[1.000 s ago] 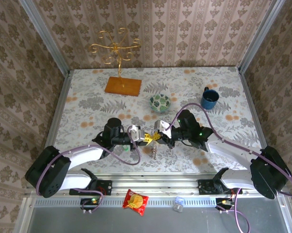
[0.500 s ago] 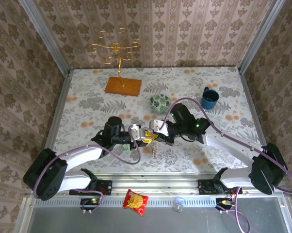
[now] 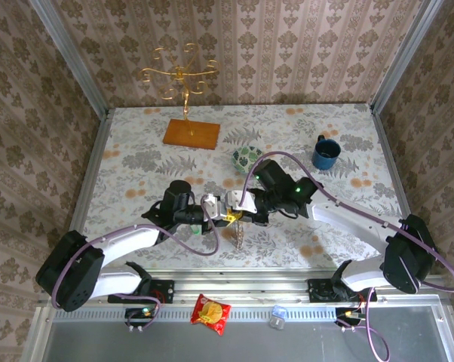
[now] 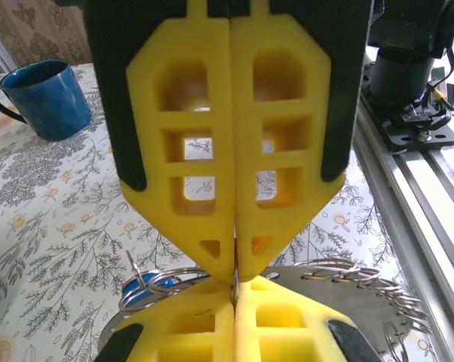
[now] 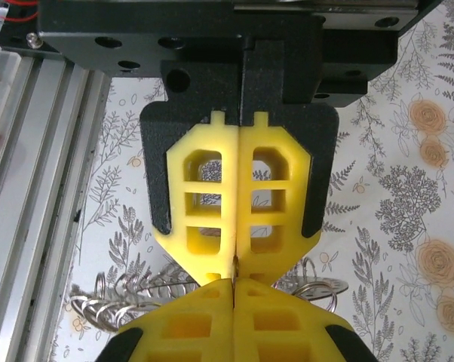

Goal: Put the keys on the keyring

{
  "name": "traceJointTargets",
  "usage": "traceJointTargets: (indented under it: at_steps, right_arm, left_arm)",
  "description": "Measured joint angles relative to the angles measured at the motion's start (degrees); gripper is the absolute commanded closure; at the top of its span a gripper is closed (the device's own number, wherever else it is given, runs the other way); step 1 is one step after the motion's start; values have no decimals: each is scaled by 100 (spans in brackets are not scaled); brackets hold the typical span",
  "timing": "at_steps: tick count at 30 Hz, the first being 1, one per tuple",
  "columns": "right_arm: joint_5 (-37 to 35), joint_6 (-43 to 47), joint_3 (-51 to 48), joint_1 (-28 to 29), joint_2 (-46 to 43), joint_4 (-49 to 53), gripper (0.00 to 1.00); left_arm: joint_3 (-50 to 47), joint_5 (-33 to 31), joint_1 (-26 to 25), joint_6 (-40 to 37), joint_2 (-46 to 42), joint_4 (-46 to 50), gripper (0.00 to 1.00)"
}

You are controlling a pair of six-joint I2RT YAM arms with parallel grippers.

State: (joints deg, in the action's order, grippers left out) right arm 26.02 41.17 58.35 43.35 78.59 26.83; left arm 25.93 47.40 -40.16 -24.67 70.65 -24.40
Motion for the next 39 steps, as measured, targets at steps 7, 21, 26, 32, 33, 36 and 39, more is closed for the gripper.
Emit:
traceJointTargets:
  at_steps: [7,21,26,32,33,36,39]
  right_arm:
    - [439,-658,-1082,-603,-933,-1045,68]
    - [262,-573,-1572,-254,-1209,-1556,69]
    - [260,-511,-1572,-216,-1130,-1703,71]
    - [238,-494,-1572,-142,-938,-1768,77]
    - [236,-494,-1572,-138,-920,-1768,78]
    - [201,-494,-1572,-125,-909,-1805,81]
    - [153,-487,-1572,-118,-894,-1860,90]
  left_arm:
    - [-2,-22,-9,-61,0,-42,100]
    - [-199,-505,-328,-1104,-238,-232,100]
    - [-199,-525,-332,-1169,-243,-264,100]
    - [-199,-522,-332,-1187,-243,-275,100]
    - [-199,-525,-332,-1187,-243,-278,100]
    - [-199,-525,-332,-1187,-240,-275,100]
    - [-199,-520,-330,-1187,-236,-275,100]
